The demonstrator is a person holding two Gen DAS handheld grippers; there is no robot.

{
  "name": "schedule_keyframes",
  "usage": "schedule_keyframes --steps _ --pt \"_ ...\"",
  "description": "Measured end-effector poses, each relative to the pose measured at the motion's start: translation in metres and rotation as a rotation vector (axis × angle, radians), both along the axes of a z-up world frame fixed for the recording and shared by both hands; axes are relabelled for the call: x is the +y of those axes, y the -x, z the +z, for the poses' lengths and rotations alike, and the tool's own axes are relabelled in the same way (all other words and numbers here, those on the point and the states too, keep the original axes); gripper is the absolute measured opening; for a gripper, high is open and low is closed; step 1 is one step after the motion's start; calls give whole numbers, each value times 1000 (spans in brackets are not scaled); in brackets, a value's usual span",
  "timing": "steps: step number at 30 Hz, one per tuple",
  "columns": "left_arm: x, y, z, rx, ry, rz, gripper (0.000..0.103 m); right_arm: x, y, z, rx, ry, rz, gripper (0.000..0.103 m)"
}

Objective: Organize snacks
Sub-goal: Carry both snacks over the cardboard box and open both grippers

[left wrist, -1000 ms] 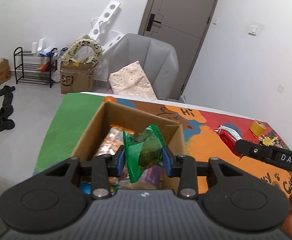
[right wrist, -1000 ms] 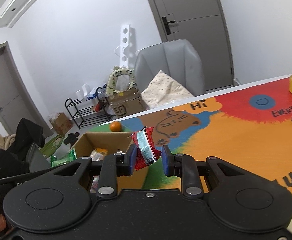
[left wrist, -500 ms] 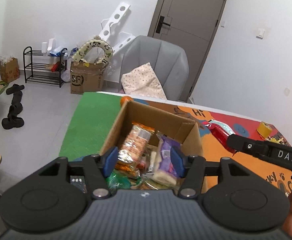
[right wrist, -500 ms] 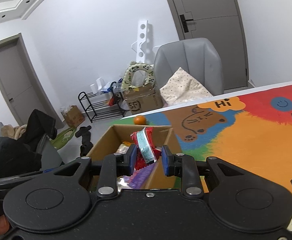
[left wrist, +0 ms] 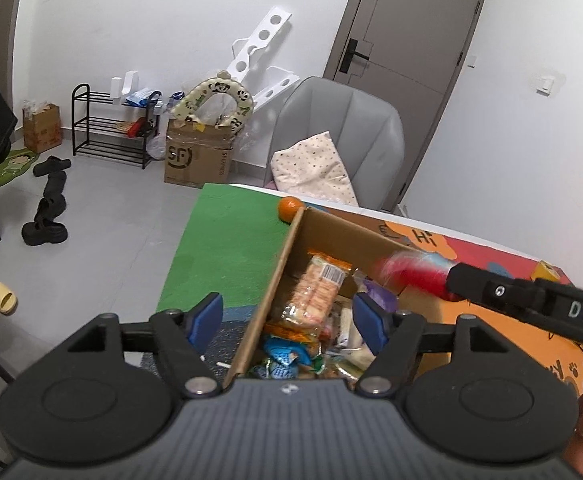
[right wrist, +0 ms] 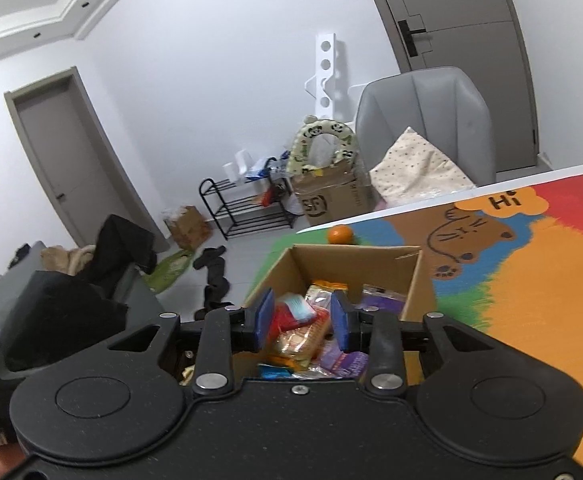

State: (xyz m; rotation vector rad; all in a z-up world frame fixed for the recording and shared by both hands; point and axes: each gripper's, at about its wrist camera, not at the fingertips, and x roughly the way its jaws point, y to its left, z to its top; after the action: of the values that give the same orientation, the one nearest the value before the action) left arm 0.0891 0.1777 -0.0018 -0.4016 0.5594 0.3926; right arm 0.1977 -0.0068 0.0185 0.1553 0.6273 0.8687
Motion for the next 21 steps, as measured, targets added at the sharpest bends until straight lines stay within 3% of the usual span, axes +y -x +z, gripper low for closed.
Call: schedule_keyframes --steps 15,21 --pt "-36 -5 7 -9 -28 -77 87 -61 4 3 13 7 -124 50" --pt "-57 -3 13 -16 -40 -117 94 -91 13 7 -6 10 -198 67"
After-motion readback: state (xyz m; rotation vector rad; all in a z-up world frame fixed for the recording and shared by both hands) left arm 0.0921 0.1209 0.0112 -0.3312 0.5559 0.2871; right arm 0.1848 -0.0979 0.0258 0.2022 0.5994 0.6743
